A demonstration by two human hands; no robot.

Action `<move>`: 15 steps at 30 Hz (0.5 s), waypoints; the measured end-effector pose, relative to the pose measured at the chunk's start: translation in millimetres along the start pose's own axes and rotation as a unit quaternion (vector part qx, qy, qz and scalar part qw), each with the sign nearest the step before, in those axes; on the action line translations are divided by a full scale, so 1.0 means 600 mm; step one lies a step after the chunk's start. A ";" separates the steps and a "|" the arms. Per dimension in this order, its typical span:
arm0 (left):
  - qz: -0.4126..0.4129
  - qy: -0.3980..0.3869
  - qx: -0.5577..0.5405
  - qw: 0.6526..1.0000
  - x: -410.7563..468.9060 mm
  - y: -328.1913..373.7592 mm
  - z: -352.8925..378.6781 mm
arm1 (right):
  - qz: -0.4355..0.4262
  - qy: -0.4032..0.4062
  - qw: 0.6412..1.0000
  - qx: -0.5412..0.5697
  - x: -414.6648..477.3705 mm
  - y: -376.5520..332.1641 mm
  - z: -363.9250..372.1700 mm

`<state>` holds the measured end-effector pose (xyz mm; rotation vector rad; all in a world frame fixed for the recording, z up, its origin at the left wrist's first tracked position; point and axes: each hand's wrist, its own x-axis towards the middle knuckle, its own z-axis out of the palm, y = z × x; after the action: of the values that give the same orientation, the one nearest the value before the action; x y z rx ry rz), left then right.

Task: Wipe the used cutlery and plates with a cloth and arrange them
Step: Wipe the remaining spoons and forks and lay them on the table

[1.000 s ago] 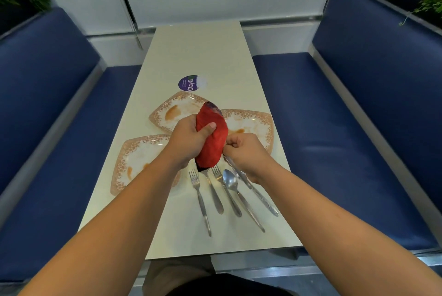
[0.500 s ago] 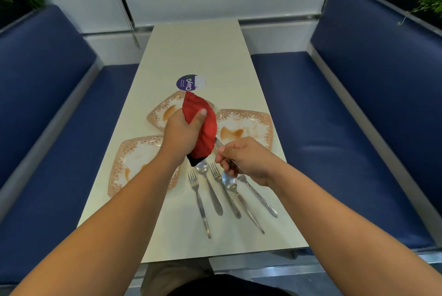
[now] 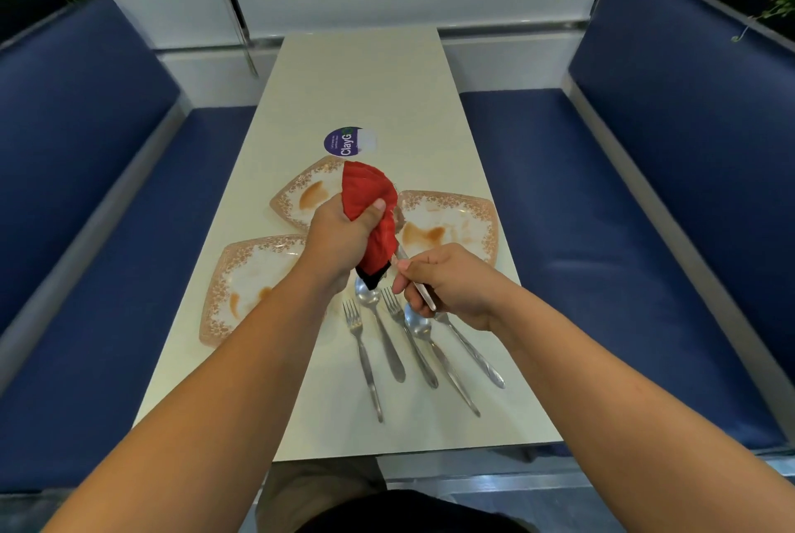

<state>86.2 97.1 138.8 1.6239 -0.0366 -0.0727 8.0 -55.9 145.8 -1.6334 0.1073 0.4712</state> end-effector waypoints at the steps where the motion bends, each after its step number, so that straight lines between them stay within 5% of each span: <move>1: 0.005 0.008 0.006 1.000 -0.001 0.000 -0.001 | 0.006 -0.007 1.000 0.003 0.000 -0.001 -0.003; 8: 0.046 0.010 0.122 0.991 -0.007 0.003 -0.012 | 0.029 -0.045 0.998 -0.037 0.006 0.022 -0.020; 15: 0.060 -0.080 0.343 0.934 0.012 0.007 -0.045 | 0.057 -0.071 0.992 -0.091 -0.003 0.036 -0.035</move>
<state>95.2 123.0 144.0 2.3074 -0.3178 -0.1048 4.1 -79.4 127.1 -1.7734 0.0523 0.6999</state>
